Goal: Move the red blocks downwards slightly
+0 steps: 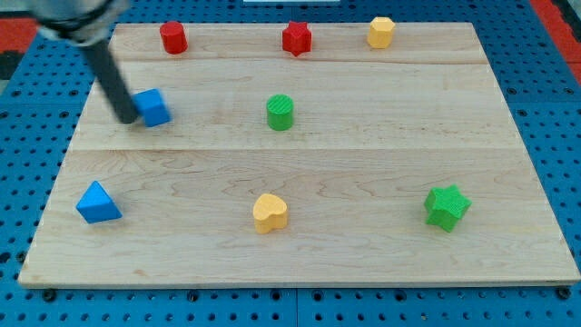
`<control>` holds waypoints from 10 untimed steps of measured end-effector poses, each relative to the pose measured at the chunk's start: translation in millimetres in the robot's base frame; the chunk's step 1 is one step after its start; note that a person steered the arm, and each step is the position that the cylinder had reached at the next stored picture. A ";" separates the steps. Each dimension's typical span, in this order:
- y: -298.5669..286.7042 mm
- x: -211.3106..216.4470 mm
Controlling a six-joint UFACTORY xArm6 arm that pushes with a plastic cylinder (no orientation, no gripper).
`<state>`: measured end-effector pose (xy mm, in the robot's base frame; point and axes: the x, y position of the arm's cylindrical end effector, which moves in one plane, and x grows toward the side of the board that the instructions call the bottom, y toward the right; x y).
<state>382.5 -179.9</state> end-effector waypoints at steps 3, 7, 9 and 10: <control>-105.9 -105.3; 44.7 -166.5; 56.0 -112.6; 59.9 -163.1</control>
<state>219.4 -120.0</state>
